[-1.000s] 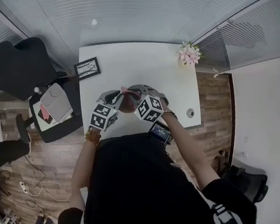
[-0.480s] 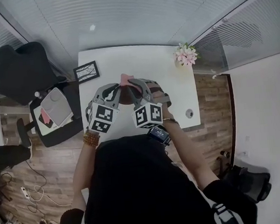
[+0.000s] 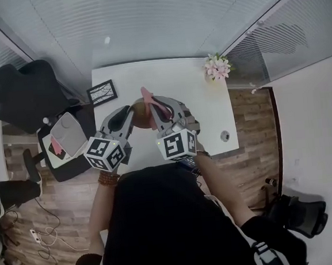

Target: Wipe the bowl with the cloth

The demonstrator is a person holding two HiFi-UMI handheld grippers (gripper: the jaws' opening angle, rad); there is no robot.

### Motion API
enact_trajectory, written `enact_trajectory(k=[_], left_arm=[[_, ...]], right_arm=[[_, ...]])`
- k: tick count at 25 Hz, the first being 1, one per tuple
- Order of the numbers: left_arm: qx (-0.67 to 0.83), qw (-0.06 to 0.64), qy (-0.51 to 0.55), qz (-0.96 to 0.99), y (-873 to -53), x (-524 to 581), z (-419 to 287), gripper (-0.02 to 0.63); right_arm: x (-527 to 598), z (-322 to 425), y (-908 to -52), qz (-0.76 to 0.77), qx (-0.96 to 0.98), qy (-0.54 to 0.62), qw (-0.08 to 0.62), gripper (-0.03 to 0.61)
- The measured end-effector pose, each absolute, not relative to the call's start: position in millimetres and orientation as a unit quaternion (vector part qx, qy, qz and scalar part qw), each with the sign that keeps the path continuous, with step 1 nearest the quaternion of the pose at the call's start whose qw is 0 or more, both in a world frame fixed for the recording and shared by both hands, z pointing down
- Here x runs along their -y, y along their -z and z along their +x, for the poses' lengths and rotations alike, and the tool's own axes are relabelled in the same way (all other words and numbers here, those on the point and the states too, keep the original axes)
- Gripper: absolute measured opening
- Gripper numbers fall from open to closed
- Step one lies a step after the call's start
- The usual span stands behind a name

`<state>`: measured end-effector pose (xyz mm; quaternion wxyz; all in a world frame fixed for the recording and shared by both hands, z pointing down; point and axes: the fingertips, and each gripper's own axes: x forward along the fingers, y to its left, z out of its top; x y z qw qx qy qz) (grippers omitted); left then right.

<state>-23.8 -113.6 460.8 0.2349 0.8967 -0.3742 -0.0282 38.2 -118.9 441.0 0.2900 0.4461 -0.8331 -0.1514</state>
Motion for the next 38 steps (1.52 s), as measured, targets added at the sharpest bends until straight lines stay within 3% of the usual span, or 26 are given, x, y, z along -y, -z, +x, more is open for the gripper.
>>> enact_trajectory(k=[2,3,5,6,9,13,16,18,20,22,24,25,27,31,35,38], left_arm=[[0.368,0.165,-0.065,0.913,-467,107,-18,0.117],[0.364,0.133,-0.104,0.916,-469,104,-14,0.115],[0.365,0.091,-0.149,0.915,-468,100,-7,0.035],[0.375,0.087,-0.148,0.911,-465,100,-8,0.028],[0.408,0.156,-0.067,0.897,-452,109,-18,0.018],[0.403,0.325,0.110,0.848,-432,121,-28,0.034],[0.389,0.365,0.168,0.829,-429,124,-34,0.040],[0.388,0.335,0.117,0.851,-439,123,-33,0.046],[0.390,0.281,0.017,0.877,-456,120,-30,0.056],[0.397,0.217,-0.078,0.888,-471,117,-29,0.140],[0.395,0.172,-0.136,0.892,-476,114,-23,0.151],[0.393,0.159,-0.149,0.893,-476,113,-18,0.143],[0.399,0.153,-0.151,0.891,-475,114,-11,0.023],[0.421,0.228,-0.030,0.878,-454,124,-15,0.021],[0.374,0.386,0.185,0.823,-435,127,-28,0.061],[0.353,0.433,0.193,0.807,-455,124,-28,0.078]], right_arm=[[111,34,-446,0.393,0.816,0.244,0.347,0.015],[108,31,-445,0.372,0.806,0.281,0.364,0.015],[105,26,-439,0.349,0.794,0.327,0.376,0.017],[104,23,-435,0.349,0.790,0.337,0.374,0.017],[112,22,-423,0.392,0.794,0.317,0.341,0.018],[136,42,-416,0.506,0.816,0.168,0.224,0.031],[141,50,-425,0.527,0.833,0.052,0.162,0.027],[139,49,-430,0.504,0.839,0.073,0.190,0.020],[133,46,-431,0.467,0.828,0.169,0.259,0.017],[124,39,-431,0.419,0.812,0.258,0.313,0.017],[114,28,-433,0.371,0.804,0.313,0.344,0.017],[109,22,-434,0.354,0.800,0.331,0.353,0.017],[104,13,-433,0.345,0.793,0.350,0.360,0.018],[115,25,-415,0.434,0.789,0.310,0.306,0.020],[121,39,-394,0.516,0.811,0.199,0.192,0.020],[120,36,-403,0.504,0.817,0.183,0.214,0.021]])
